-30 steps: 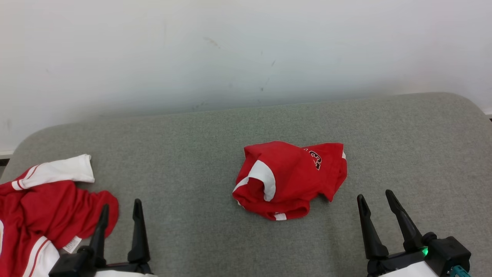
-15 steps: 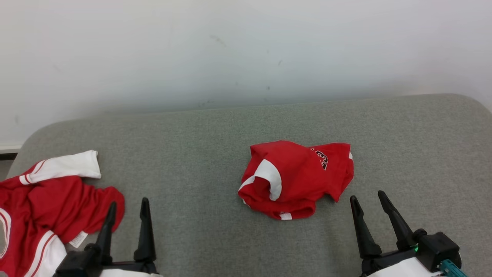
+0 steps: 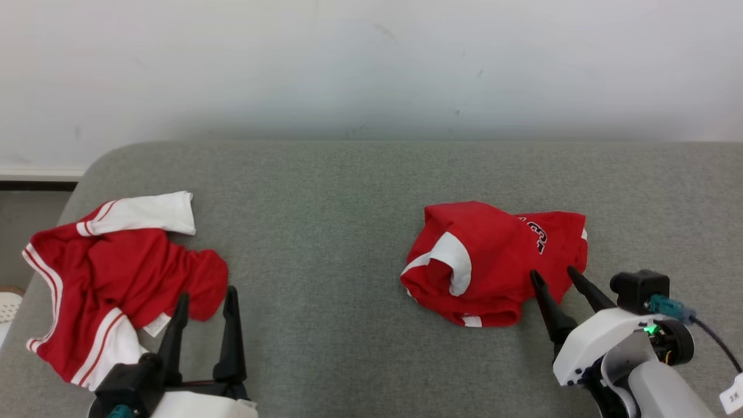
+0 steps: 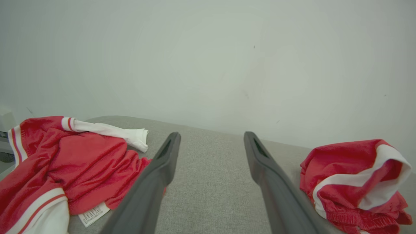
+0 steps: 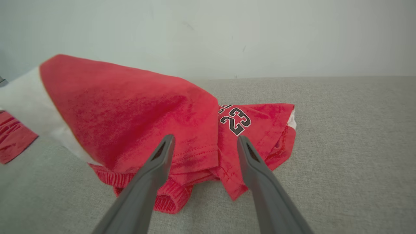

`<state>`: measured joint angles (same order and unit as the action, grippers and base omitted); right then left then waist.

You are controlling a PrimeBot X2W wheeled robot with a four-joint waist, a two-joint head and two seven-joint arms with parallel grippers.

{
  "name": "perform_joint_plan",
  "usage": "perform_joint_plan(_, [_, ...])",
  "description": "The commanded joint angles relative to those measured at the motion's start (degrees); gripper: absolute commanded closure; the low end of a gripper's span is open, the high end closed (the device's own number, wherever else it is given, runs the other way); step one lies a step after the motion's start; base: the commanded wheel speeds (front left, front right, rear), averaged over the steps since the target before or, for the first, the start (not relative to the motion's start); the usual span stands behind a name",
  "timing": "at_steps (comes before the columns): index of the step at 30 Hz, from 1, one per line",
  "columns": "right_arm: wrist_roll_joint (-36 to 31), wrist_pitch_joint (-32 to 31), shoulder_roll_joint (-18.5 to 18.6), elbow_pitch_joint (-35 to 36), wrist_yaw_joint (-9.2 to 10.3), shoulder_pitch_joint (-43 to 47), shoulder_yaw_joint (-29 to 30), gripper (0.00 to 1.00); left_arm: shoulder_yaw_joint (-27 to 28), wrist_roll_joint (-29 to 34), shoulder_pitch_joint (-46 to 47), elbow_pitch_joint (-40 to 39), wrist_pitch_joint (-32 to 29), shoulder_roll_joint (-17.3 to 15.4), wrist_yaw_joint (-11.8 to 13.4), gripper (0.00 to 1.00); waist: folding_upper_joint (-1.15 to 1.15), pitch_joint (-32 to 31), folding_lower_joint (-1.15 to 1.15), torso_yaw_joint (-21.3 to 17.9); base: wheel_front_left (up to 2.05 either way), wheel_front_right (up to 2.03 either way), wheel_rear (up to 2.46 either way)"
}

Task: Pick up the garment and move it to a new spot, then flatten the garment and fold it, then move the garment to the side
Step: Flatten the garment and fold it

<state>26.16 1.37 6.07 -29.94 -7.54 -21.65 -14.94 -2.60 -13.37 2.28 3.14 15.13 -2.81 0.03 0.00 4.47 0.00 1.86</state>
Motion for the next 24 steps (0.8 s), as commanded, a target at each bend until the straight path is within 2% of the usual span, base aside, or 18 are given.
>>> perform_joint_plan(1, [1.75, -2.22, 0.68, -1.22, 0.1, -2.14, -0.17, 0.0, -0.08, -0.48, 0.49, 0.2, 0.04, -0.18, -0.12, 0.0, 0.0, 0.91, 0.0, 1.3, 0.0, 0.0, 0.0])
perform_joint_plan(10, [8.8, -15.5, 1.68, -9.03, 0.1, -9.22, -0.34, 0.0, -0.54, -0.68, 1.68, 0.81, 0.04, -0.16, -0.25, 0.0, 0.0, 2.54, 0.0, 4.81, 0.0, 0.0, 0.0])
perform_joint_plan(14, [11.49, -16.77, 2.2, -9.75, 0.1, -9.99, -0.76, 0.0, -0.3, -0.6, 1.88, 1.08, 0.03, -0.17, -0.33, 0.0, 0.0, 2.53, 0.0, 6.07, 0.0, 0.0, 0.0])
perform_joint_plan(15, [11.94, -16.48, 2.18, -9.51, 0.1, -9.94, -0.95, 0.23, -0.25, -0.58, 1.81, 1.08, 0.03, -0.16, -0.34, 0.0, 0.0, 2.47, 0.0, 6.19, 0.0, 0.0, 0.0])
perform_joint_plan(16, [12.37, -16.05, 2.3, -9.12, 0.1, -9.75, -1.22, 0.57, -0.18, -0.56, 1.67, 1.16, 0.03, -0.17, -0.38, 0.0, 0.0, 2.34, 0.0, 6.27, 0.0, 0.0, 0.0])
perform_joint_plan(17, [12.73, -15.49, 2.59, -8.7, 0.1, -9.51, -1.33, 0.86, -0.05, -0.53, 1.49, 1.22, 0.03, -0.17, -0.31, 0.0, 0.0, 2.21, 0.0, 6.27, 0.0, 0.0, 0.0])
perform_joint_plan(18, [13.09, -15.11, 2.83, -8.36, 0.1, -9.26, -1.58, 1.0, 0.08, -0.51, 1.28, 1.3, 0.03, -0.17, -0.29, 0.0, 0.0, 2.05, 0.0, 6.18, 0.0, 0.0, 0.0])
perform_joint_plan(24, [15.51, -13.23, 4.37, -4.61, 0.1, -8.05, -2.62, 1.0, 0.45, -0.63, 0.42, 1.6, 0.04, -0.16, -0.18, 0.0, 0.0, 0.61, 0.0, 4.04, 0.0, 0.0, 0.0])
